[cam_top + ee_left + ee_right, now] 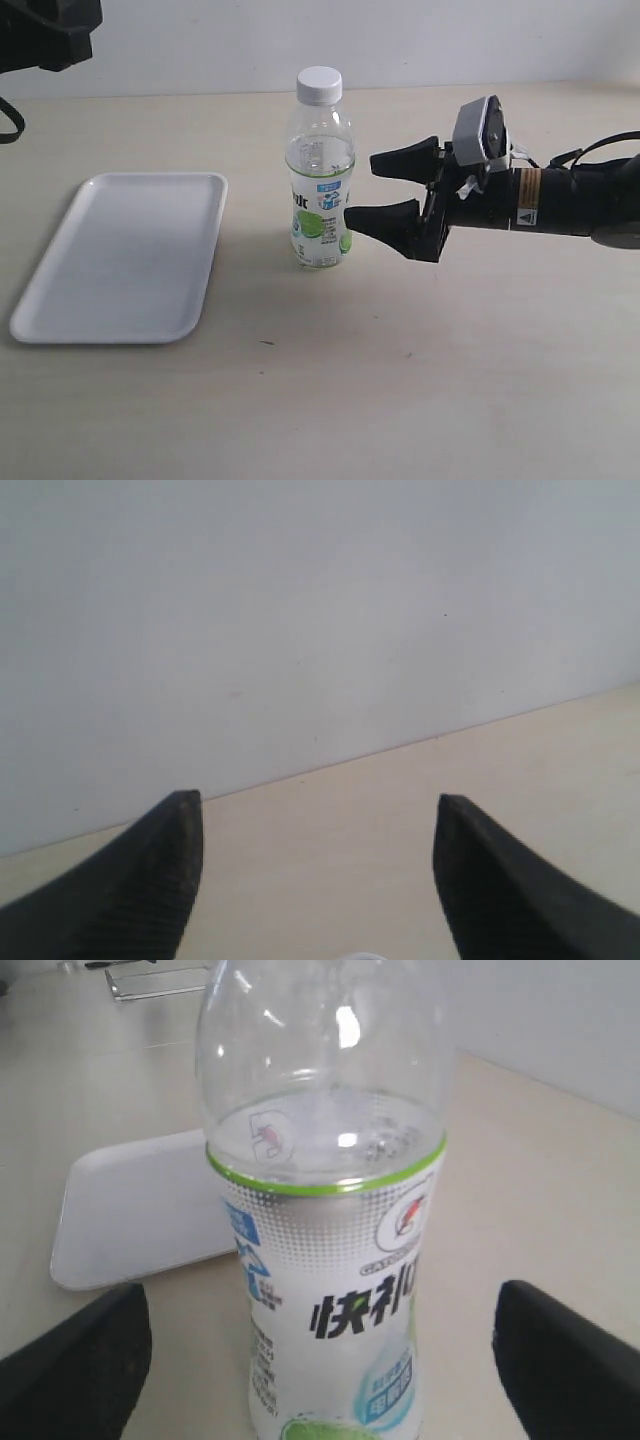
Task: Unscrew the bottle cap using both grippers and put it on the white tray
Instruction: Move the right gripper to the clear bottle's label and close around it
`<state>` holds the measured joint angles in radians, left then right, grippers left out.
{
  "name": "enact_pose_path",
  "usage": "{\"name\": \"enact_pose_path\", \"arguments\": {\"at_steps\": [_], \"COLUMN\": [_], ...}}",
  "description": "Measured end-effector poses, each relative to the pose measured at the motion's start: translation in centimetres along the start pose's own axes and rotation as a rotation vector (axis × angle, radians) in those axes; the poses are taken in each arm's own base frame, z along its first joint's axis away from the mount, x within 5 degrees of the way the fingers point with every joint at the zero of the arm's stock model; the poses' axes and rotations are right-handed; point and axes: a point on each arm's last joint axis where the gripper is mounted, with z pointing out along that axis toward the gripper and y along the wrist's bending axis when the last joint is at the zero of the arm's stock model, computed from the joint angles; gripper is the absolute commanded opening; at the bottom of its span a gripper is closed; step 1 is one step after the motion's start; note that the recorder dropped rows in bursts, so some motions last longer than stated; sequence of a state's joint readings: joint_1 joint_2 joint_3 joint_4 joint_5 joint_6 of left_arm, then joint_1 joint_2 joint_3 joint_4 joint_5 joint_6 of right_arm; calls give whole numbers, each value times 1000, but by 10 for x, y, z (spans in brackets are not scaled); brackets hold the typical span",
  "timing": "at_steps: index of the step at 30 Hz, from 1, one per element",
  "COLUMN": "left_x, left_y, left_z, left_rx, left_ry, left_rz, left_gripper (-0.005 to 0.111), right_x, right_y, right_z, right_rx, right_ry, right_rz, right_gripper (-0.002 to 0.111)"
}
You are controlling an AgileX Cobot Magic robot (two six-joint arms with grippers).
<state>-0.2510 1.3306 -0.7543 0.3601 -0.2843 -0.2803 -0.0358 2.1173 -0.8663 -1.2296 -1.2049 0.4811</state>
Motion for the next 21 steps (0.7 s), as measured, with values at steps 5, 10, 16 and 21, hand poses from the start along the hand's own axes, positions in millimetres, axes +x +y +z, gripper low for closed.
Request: {"name": "enact_pose_path", "arguments": {"at_steps": [5, 10, 16, 21], "left_x": [0, 0, 0, 0], "left_y": [0, 0, 0, 0], "left_z": [0, 0, 0, 0], "left_rx": [0, 0, 0, 0], "left_ry": [0, 0, 0, 0], "left_rz": [9, 9, 11, 11], "left_gripper": [64, 64, 64, 64], "right_x": [1, -4, -12, -15], "right_y": [-3, 1, 5, 3], "right_z": [2, 13, 33, 37], "right_rx": [4, -10, -30, 13], "right_ry": [-6, -19, -5, -26], "right_rz": [17, 6, -35, -17], "right_gripper": [88, 88, 88, 88]}}
